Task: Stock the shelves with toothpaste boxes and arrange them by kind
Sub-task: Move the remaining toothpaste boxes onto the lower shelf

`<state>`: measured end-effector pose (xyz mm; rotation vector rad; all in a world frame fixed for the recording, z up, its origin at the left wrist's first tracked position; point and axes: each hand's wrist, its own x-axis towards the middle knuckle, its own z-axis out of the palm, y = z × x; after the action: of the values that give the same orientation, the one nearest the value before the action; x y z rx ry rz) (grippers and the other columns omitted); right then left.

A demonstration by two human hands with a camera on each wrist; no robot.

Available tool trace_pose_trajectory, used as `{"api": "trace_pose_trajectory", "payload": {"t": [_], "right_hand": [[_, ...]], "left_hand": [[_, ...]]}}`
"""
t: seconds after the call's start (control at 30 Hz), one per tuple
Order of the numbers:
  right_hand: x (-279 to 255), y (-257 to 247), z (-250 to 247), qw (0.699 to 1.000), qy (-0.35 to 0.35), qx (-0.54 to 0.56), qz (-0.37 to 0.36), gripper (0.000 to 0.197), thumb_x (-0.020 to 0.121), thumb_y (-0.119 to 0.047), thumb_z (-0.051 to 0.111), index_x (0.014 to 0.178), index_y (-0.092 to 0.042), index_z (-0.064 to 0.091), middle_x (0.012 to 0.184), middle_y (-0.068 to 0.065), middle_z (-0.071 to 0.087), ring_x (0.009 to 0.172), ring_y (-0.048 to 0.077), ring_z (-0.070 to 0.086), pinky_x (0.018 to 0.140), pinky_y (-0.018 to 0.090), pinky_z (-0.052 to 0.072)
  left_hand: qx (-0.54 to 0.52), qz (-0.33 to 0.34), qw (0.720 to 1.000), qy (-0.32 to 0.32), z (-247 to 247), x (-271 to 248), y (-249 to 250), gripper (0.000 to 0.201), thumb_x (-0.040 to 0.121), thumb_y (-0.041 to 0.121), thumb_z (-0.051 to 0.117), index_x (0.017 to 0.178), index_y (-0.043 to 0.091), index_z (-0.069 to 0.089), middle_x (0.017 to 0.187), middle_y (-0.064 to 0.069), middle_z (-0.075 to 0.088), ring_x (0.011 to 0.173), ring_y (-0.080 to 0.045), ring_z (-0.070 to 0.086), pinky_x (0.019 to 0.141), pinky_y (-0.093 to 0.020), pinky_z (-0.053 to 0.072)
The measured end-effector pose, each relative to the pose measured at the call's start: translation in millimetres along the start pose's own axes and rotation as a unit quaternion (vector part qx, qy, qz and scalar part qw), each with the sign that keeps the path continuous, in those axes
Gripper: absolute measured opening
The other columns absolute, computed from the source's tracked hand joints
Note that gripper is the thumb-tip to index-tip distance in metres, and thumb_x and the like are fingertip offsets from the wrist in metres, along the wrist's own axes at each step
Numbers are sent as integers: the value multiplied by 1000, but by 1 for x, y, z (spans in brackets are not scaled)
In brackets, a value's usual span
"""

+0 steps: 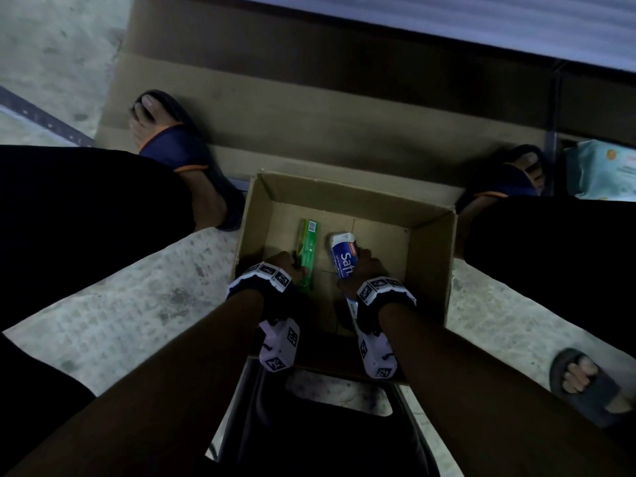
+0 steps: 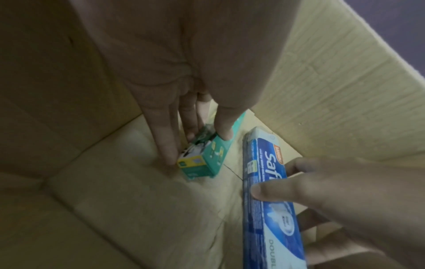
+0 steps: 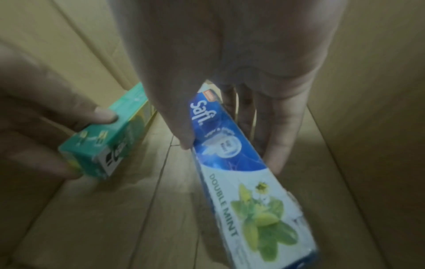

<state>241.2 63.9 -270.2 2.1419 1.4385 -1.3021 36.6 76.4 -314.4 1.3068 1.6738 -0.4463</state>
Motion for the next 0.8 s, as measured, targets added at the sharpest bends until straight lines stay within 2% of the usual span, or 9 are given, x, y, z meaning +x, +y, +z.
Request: {"api": "trace_pose_trajectory", "payload": {"t": [0.07, 0.2, 0.27, 0.33, 0.43, 0.53, 0.6, 0.7, 0.8], "right_hand": [[0, -1, 2, 1000, 7, -1, -3, 71, 83, -41, 73, 138, -13, 37, 131, 14, 52, 115, 35, 58, 86, 35, 47], [1, 2, -1, 1000, 4, 22, -2, 71, 85, -46, 69, 139, -13, 36, 131, 15, 53, 116, 36, 57, 89, 35, 47], [1, 4, -5, 999, -3, 42, 6, 74, 85, -46, 69, 140, -14, 34, 131, 15, 53, 116, 36, 57, 87, 36, 47], [-1, 4, -10, 998, -4, 67, 8, 75, 83, -40, 73, 141, -13, 33, 132, 14, 54, 115, 35, 57, 81, 33, 45], [-5, 1, -18, 994, -1, 107, 13, 88, 83, -33, 76, 149, -10, 23, 141, 16, 48, 124, 36, 52, 82, 29, 41], [-12, -5, -28, 991, 14, 133, 1, 99, 80, -35, 80, 150, -4, 16, 140, 16, 49, 123, 37, 53, 90, 35, 48], [-17, -6, -33, 989, 37, 143, -23, 90, 77, -31, 82, 141, -4, 25, 132, 15, 54, 114, 36, 58, 82, 35, 49], [-23, -8, -43, 985, 67, 150, -54, 70, 73, -30, 84, 118, -12, 34, 113, 6, 58, 94, 25, 58, 75, 30, 44], [-31, -12, -53, 982, 92, 148, -69, 67, 70, -31, 86, 108, -16, 32, 98, -3, 53, 83, 17, 54, 68, 28, 44]], "left_hand": [[-8, 3, 1000, 3, 0, -1, 0, 59, 82, 63, 60, 122, 19, 58, 127, -9, 57, 108, -30, 56, 93, -39, 48], [-34, 14, 999, 0, -6, -4, -3, 65, 73, 68, 61, 122, 25, 56, 123, -4, 58, 94, -25, 54, 81, -34, 44], [-41, 15, 999, -3, -9, -6, -3, 66, 73, 68, 61, 122, 25, 54, 120, -2, 58, 95, -23, 55, 83, -35, 45], [-56, 22, 998, -3, -11, -10, -1, 55, 76, 62, 66, 113, 22, 54, 113, -3, 59, 99, -26, 58, 89, -39, 49], [-71, 52, 996, -11, -17, -16, 7, 36, 80, 45, 74, 90, 19, 51, 90, -6, 63, 88, -29, 63, 81, -40, 52], [-80, 63, 995, -10, -25, -27, 15, 40, 80, 34, 78, 100, 11, 52, 92, -10, 66, 91, -29, 64, 85, -46, 53], [-69, 66, 995, -10, -32, -36, 21, 39, 82, 30, 77, 99, 7, 51, 93, -13, 63, 93, -32, 64, 84, -46, 54], [-93, 96, 991, -7, -40, -50, 26, 35, 84, 15, 75, 72, 10, 43, 79, -18, 52, 92, -44, 64, 79, -46, 55], [-103, 108, 988, 30, -48, -68, 31, 33, 86, 10, 71, 74, 10, 41, 74, -13, 46, 86, -38, 63, 78, -47, 54]]}}
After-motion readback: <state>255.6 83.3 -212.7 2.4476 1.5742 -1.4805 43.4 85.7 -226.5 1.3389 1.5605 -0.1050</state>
